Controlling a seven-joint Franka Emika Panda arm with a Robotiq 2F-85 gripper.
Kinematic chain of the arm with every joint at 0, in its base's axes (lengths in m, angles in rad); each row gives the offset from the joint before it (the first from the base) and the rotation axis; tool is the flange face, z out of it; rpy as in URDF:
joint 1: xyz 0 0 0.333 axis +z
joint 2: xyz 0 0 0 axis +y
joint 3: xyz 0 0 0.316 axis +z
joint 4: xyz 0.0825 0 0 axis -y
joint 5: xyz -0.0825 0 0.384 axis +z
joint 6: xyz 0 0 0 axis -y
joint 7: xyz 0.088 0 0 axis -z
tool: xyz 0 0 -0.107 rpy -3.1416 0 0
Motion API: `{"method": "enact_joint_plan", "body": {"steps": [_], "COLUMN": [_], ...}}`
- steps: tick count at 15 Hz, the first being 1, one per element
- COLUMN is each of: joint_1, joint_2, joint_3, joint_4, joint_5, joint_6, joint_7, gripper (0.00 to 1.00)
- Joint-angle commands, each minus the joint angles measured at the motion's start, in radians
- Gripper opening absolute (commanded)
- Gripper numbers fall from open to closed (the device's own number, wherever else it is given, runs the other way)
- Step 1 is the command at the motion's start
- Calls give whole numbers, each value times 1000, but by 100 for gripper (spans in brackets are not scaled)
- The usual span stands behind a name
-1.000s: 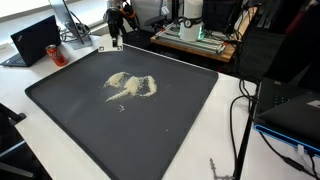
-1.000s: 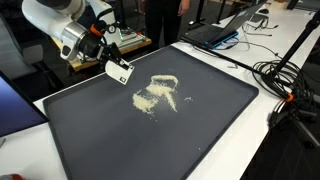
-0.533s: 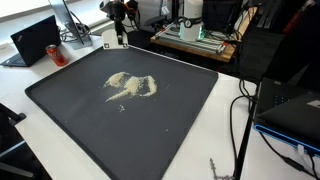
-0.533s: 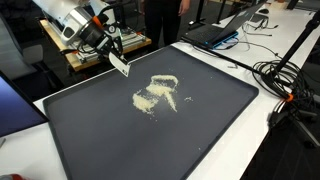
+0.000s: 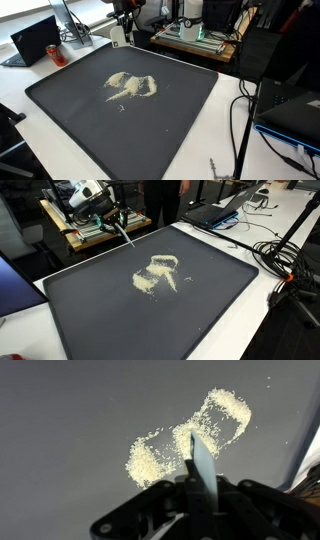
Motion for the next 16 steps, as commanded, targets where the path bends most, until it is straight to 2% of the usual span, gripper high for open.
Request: {"method": "enact_joint_plan", "body": {"steps": [1, 9, 12, 16], "joint_1": [22, 81, 116, 154], "joint_2": [-103, -146, -108, -46], "joint_3": [30, 92, 126, 148], "joint_4": [-72, -22, 19, 93], "joint_5": [-198, -655, -750, -811], "joint_6": [68, -11, -28, -78], "joint_7": [90, 383, 483, 513], "gripper": [1, 1, 1, 1]}}
